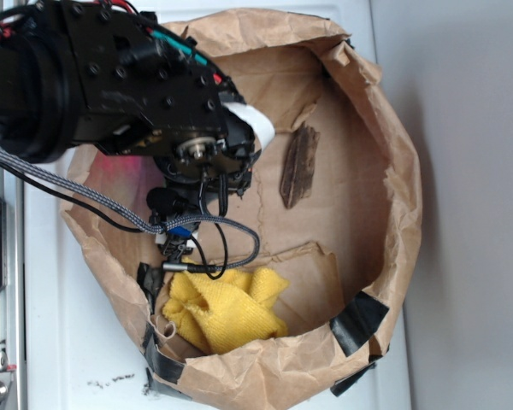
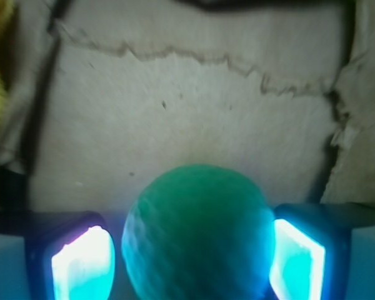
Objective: Grab the green ball.
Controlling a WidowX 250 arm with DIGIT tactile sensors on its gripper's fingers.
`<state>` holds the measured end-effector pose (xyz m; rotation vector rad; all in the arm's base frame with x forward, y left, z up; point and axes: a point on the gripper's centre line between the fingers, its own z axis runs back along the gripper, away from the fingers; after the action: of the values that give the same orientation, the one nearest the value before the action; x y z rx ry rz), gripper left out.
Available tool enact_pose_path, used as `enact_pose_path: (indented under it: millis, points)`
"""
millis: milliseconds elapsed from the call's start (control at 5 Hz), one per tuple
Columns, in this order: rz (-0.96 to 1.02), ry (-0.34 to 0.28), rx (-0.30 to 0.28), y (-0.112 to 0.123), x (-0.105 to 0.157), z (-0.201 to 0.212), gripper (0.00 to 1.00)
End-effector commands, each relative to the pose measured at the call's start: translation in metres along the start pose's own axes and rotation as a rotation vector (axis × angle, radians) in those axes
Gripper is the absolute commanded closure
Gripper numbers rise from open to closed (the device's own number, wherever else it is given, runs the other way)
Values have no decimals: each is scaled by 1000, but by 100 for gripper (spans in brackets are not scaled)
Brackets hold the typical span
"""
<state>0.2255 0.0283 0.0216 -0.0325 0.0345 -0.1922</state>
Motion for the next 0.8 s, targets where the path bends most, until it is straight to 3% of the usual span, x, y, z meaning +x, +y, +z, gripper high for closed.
enact_pose_path:
  millis: [0, 200, 400, 600]
  points:
    - [7, -79, 19, 7, 9, 14, 100]
    - [28, -104, -1, 7, 11, 30, 100]
    - [14, -176, -54, -2, 14, 65, 100]
    - [-14, -241, -132, -28, 4, 114, 100]
